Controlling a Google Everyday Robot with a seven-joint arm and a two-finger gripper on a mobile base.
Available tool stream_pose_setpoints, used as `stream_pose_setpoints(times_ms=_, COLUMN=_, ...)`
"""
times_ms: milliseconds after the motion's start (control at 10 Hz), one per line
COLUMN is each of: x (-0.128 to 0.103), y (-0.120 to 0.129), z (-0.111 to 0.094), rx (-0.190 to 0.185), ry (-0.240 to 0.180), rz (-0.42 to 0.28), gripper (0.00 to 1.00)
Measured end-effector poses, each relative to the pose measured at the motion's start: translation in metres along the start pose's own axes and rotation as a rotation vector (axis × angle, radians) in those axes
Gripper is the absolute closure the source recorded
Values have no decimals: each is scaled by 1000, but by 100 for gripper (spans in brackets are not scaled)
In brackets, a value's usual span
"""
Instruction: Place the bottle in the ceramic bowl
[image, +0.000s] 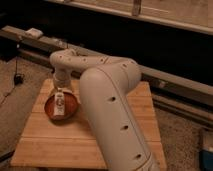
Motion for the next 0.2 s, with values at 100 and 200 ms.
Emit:
stream_pose_setpoints(times_ms=100, x=0, y=1, z=0, rx=0, ry=1, rz=-1, gripper=20)
stream_pose_setpoints(times_ms=200, x=0, y=1, z=0, rx=0, ry=1, rz=-2, gripper=20)
